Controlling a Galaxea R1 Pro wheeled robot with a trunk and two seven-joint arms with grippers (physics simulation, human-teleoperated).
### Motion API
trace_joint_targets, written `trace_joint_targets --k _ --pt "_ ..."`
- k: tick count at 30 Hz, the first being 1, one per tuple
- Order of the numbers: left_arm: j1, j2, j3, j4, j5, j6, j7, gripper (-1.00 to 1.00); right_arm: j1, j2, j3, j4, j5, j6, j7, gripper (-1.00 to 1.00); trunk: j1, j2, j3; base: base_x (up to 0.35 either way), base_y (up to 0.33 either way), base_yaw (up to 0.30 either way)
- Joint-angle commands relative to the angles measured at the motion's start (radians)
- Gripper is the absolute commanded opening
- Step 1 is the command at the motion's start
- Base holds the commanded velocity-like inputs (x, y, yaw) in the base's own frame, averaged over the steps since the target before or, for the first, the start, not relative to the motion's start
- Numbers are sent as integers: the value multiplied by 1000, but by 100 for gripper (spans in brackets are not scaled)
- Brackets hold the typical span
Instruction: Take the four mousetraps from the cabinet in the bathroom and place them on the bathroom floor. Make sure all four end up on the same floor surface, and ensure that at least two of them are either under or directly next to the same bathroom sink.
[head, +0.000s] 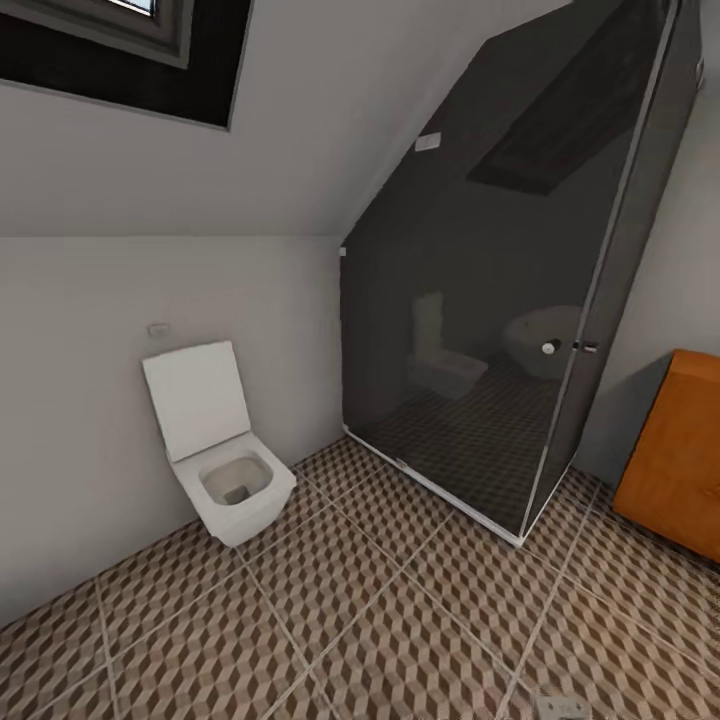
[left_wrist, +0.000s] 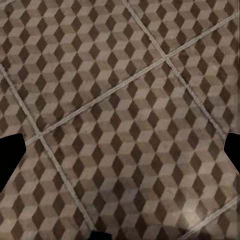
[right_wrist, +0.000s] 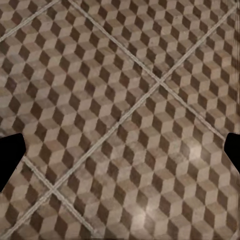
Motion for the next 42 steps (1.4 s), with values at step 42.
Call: trace_joint_targets --k 42 --pt "0 -4 2 -1 -1 6 1 100 -1 2 -2 1 2 -4 0 100 0 -1 -1 0 0 -271"
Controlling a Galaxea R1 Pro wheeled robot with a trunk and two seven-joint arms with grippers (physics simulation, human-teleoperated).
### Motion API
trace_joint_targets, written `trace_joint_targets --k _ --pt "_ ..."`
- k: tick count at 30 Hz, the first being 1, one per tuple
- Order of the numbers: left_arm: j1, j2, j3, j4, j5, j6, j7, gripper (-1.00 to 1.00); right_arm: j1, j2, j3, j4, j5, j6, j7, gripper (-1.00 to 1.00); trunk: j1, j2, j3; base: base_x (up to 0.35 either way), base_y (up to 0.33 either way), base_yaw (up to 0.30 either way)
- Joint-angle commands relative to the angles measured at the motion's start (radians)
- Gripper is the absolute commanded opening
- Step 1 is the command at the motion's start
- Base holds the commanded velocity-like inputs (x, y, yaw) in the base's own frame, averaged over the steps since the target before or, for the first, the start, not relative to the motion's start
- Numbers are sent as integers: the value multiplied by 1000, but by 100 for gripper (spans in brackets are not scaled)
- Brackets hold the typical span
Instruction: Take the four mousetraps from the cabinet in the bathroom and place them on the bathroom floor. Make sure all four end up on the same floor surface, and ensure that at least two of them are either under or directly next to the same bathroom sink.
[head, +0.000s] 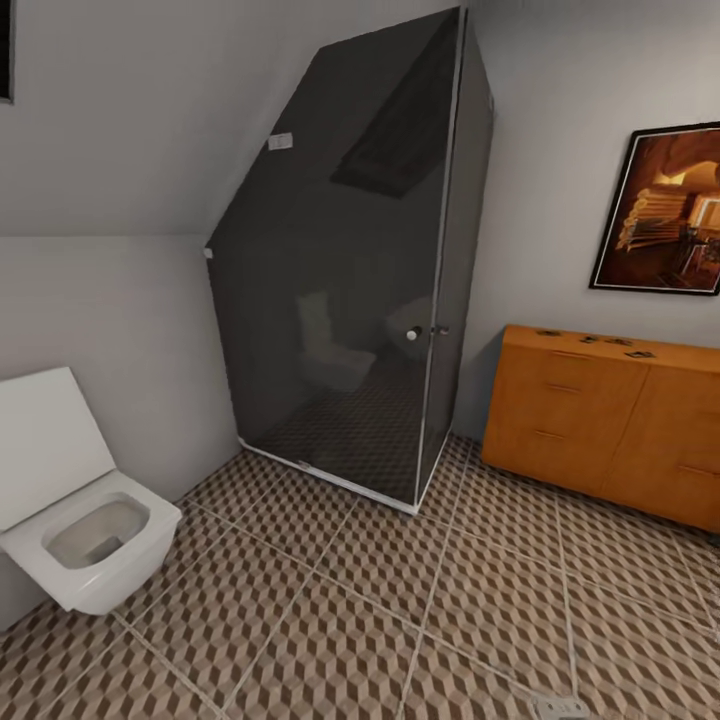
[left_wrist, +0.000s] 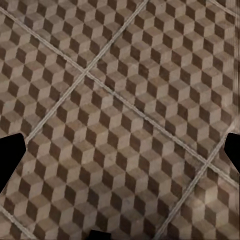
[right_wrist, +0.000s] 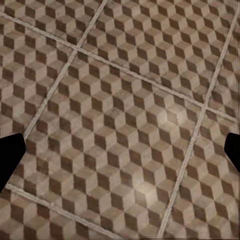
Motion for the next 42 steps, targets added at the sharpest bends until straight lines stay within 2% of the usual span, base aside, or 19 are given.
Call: trace_joint_targets --k 1,28,34,42 --pt "0 -1 3 -2 -1 6 1 100 -1 0 -2 1 2 -3 0 100 0 -1 -1 0 0 -271" --pt "0 2 1 -2 -3 6 -2 100 -1 0 -2 1 2 -3 0 100 0 -1 -1 0 0 -266" --pt "0 7 1 -2 -5 7 -2 100 -1 0 -2 1 2 -3 0 100 0 -1 -1 48 0 -73" --pt "0 9 -2 42 -7 6 0 100 -1 1 -2 1 3 -3 0 100 0 -1 -1 288 0 -3"
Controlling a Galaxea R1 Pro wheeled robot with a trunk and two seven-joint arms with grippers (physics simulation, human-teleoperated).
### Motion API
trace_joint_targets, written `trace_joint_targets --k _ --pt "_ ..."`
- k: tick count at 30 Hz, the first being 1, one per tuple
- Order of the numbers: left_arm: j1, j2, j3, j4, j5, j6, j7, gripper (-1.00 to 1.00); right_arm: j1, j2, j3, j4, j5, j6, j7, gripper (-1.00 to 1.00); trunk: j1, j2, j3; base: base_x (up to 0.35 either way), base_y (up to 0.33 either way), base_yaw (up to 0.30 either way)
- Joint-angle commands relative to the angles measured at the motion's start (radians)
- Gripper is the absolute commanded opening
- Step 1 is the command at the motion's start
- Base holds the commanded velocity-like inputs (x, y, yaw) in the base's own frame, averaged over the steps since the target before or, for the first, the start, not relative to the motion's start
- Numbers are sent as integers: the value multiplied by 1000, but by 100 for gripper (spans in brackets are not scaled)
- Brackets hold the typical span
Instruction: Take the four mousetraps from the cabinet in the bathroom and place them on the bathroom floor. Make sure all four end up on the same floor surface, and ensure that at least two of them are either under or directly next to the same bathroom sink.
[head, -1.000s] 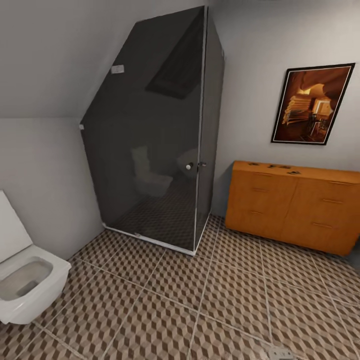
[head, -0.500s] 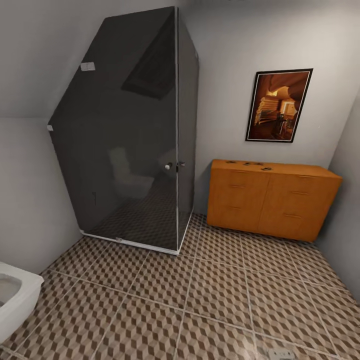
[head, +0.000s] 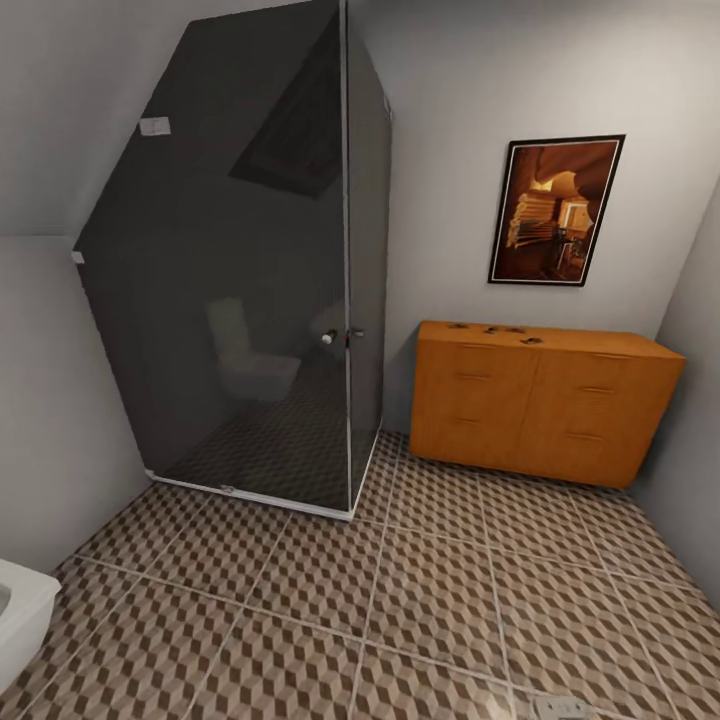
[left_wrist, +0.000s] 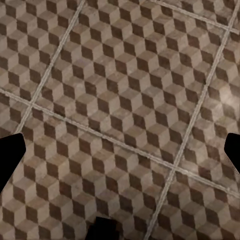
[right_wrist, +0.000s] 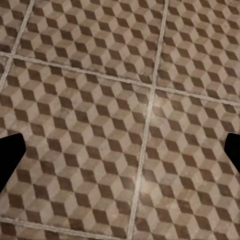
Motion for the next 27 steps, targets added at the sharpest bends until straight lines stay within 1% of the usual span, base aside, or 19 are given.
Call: trace_joint_targets --k 1,7,27 --pt "0 -1 3 -1 -1 6 1 100 -1 0 -3 1 2 -3 0 100 1 0 -1 321 0 0" --pt "0 -1 2 0 -1 6 1 100 -1 1 -3 1 2 -4 0 100 1 0 -1 323 -77 0" --pt "0 -2 2 0 -1 6 2 100 -1 0 -3 0 2 -4 0 100 1 0 -1 307 -120 0"
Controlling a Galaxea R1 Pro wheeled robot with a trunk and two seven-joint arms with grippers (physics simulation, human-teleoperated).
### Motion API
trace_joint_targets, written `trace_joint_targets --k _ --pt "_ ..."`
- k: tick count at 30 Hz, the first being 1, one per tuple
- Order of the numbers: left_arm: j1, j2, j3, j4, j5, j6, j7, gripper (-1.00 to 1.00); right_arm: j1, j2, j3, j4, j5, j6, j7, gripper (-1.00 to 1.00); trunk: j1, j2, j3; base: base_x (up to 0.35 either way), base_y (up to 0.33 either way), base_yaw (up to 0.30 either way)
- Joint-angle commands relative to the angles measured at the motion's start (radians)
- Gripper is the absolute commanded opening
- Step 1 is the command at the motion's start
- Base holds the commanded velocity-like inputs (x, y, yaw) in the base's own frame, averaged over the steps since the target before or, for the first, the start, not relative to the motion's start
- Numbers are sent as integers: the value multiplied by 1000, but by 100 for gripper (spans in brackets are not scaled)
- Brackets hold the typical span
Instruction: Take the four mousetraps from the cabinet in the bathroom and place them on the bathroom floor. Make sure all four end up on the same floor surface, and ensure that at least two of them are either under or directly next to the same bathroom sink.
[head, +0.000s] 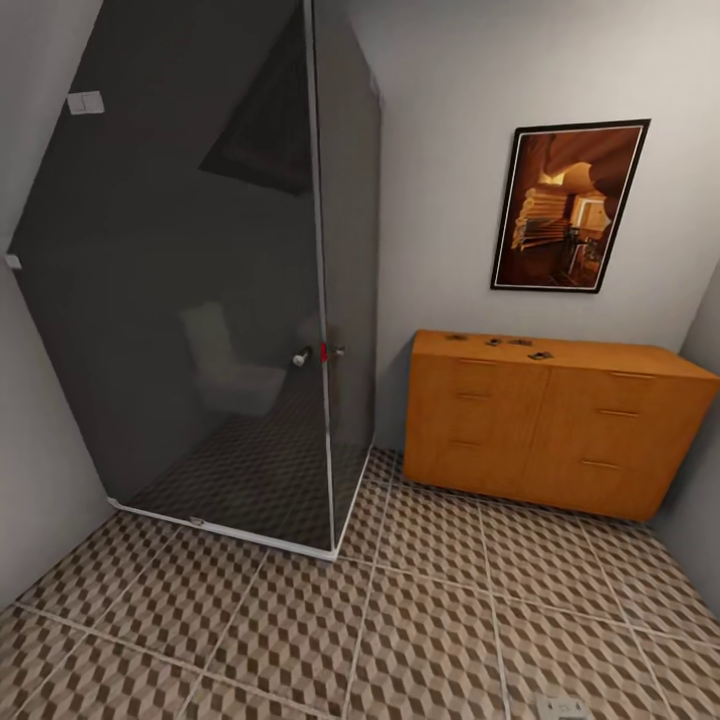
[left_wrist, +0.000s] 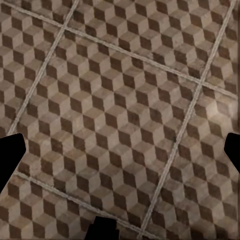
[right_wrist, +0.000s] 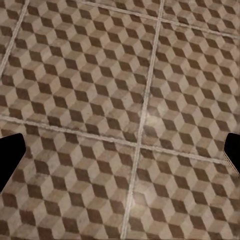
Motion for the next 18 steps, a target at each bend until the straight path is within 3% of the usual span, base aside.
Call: trace_joint_targets --k 1,9,18 --pt "0 -1 3 -2 -1 6 1 100 -1 0 -2 1 2 -3 0 100 0 -1 -1 263 -122 0" --pt "0 -2 3 -2 -1 6 1 100 -1 0 -2 1 3 -3 0 100 0 -1 -1 219 -118 0" --pt "0 -6 1 -2 -1 6 0 100 -1 1 -2 1 4 -3 -1 100 0 -1 -1 50 -32 0"
